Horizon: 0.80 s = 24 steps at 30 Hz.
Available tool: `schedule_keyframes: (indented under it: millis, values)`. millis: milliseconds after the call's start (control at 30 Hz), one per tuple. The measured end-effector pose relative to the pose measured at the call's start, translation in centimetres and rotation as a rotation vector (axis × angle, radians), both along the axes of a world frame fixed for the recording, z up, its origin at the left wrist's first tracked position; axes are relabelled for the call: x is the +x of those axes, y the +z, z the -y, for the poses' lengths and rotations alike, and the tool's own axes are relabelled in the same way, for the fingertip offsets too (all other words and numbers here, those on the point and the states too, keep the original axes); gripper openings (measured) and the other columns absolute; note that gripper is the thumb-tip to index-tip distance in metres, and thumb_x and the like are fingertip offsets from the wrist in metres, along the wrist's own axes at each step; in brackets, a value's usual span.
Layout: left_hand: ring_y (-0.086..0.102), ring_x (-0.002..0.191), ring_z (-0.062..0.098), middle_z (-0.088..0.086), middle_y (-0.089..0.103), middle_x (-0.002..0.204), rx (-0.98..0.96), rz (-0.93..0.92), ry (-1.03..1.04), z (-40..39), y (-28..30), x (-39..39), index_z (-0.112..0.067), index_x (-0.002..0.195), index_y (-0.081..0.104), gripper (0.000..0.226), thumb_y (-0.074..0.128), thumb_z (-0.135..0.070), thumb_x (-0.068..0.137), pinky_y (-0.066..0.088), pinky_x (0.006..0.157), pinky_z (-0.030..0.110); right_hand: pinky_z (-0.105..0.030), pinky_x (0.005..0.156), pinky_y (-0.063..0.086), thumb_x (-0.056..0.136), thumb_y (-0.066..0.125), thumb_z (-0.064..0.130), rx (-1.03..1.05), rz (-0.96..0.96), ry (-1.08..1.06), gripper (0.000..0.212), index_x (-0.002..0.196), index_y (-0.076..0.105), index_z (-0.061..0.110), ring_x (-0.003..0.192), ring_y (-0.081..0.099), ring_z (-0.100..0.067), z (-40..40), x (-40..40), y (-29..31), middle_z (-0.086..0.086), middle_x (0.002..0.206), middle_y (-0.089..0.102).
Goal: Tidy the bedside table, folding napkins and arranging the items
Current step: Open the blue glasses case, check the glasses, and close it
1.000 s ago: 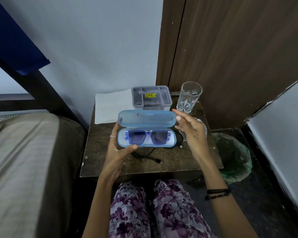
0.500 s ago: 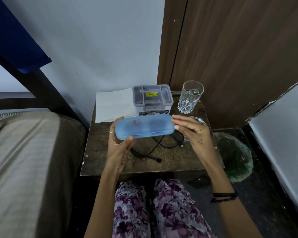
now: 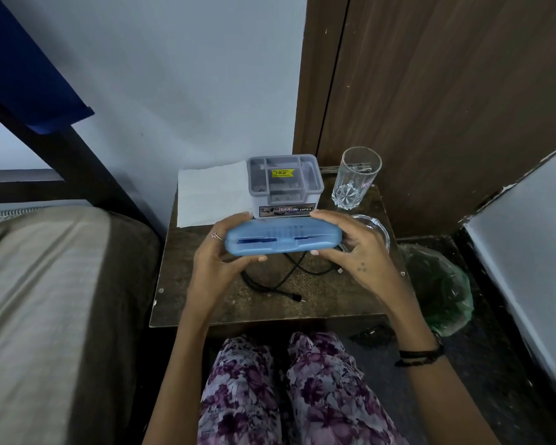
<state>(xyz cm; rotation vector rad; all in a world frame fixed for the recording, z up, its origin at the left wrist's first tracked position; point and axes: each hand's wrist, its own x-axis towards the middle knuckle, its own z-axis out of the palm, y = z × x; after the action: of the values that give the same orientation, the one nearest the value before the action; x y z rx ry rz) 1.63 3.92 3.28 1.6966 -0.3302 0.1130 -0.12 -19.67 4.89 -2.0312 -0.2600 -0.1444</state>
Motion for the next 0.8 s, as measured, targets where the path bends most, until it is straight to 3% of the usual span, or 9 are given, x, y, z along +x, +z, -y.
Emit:
schedule_keyframes:
  millis: [100,167,333,467,567,667,800]
  values:
    - [0.056,0.107,-0.006,-0.023,0.062,0.111,0.083,0.103,0.036,-0.4,0.5,0.1,-0.038,0.108,0.059,0.052,0.078,-0.033,0.06,0.047,0.082,0.007,-0.015,0.107,0.034,0.07,0.079,0.013,-0.07,0.027,0.006,0.065,0.125,0.05,0.035,0.123,0.042,0.011,0.1,0.0,-0.1,0.024,0.13,0.047]
    - [0.056,0.107,-0.005,-0.025,0.063,0.111,0.087,0.113,0.054,-0.4,0.6,0.1,-0.035,0.109,0.06,0.052,0.078,-0.034,0.061,0.049,0.078,0.007,-0.009,0.108,0.027,0.07,0.078,0.012,-0.087,0.061,0.003,0.066,0.127,0.049,0.03,0.127,0.037,0.012,0.0,0.0,-0.1,0.024,0.132,0.044]
    - [0.056,0.107,-0.001,-0.016,0.062,0.111,0.093,0.133,0.104,0.0,0.5,-0.2,-0.029,0.107,0.061,0.049,0.078,-0.032,0.061,0.052,0.076,0.012,-0.013,0.108,0.03,0.071,0.078,0.011,-0.119,0.132,-0.032,0.061,0.124,0.052,0.027,0.124,0.044,0.006,-0.1,0.1,-0.1,0.019,0.127,0.051]
    - [0.056,0.103,-0.008,-0.018,0.062,0.108,0.133,0.112,0.13,0.1,0.3,-0.3,-0.029,0.107,0.061,0.049,0.077,-0.031,0.061,0.052,0.077,0.011,-0.01,0.101,0.035,0.071,0.078,0.011,-0.15,0.124,-0.03,0.06,0.124,0.055,0.026,0.118,0.048,0.003,0.0,0.1,-0.1,0.013,0.125,0.055]
    - [0.055,0.098,-0.008,-0.024,0.059,0.106,0.312,0.107,0.175,-0.6,0.0,-0.2,-0.034,0.109,0.06,0.05,0.08,-0.028,0.064,0.054,0.077,0.019,-0.01,0.102,0.036,0.072,0.077,0.015,-0.188,0.073,-0.002,0.059,0.126,0.056,0.023,0.117,0.048,0.004,-0.3,0.0,-0.3,0.01,0.127,0.056]
    - [0.049,0.089,-0.009,-0.026,0.056,0.111,0.582,0.143,0.254,-1.3,-0.3,-0.3,-0.044,0.113,0.052,0.049,0.075,-0.037,0.07,0.05,0.068,0.025,-0.014,0.105,0.036,0.072,0.077,0.012,-0.233,0.069,-0.017,0.06,0.127,0.056,0.021,0.118,0.048,0.002,-1.1,-0.1,-0.6,0.007,0.129,0.056]
    - [0.044,0.073,-0.006,-0.006,0.048,0.119,0.636,0.021,0.374,-1.7,-1.7,-0.5,-0.038,0.12,0.054,0.051,0.074,-0.026,0.074,0.045,0.07,0.027,-0.019,0.106,0.033,0.072,0.075,0.005,-0.323,0.167,-0.028,0.059,0.127,0.056,0.017,0.116,0.049,-0.006,-3.8,-0.6,-1.5,0.012,0.127,0.052]
